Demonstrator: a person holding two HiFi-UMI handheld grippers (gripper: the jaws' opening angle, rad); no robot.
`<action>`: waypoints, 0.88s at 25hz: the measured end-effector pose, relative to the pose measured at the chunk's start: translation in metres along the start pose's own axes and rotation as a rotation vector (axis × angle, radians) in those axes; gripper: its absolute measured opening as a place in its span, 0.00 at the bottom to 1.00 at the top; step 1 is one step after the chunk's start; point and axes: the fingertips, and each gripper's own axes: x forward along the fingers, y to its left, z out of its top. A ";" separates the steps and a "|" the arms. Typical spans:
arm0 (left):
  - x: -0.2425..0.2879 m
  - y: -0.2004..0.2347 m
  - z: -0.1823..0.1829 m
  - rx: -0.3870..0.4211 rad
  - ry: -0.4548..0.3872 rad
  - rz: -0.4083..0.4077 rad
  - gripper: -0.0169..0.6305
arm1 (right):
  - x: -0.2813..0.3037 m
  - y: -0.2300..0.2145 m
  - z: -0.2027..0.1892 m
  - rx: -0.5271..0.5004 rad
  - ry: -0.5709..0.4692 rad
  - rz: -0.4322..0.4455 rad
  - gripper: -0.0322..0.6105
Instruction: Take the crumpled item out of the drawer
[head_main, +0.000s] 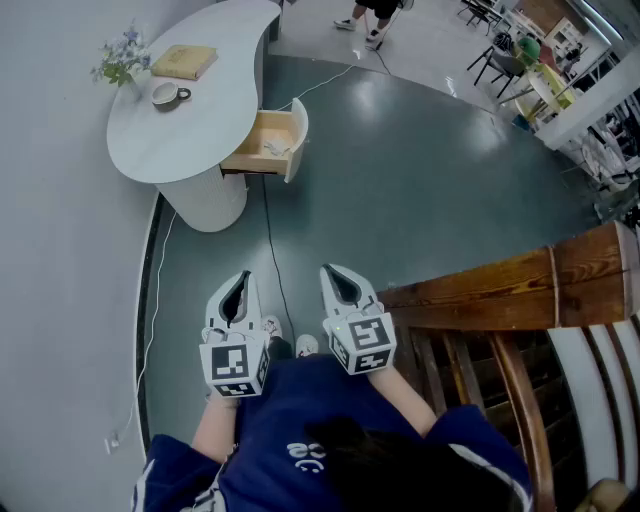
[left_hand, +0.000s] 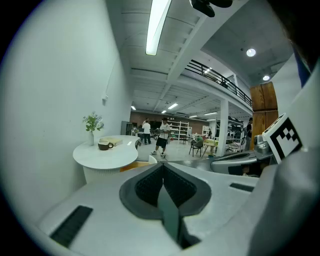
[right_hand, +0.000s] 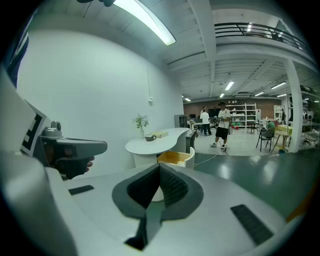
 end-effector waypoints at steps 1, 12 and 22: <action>0.002 0.003 0.002 0.000 -0.002 -0.001 0.03 | 0.003 0.000 0.001 -0.001 0.001 -0.002 0.06; 0.031 0.028 0.008 0.000 -0.006 -0.051 0.03 | 0.035 0.002 0.014 0.027 -0.016 -0.028 0.06; 0.054 0.047 0.010 0.008 0.000 -0.090 0.03 | 0.058 0.006 0.014 0.061 -0.015 -0.060 0.06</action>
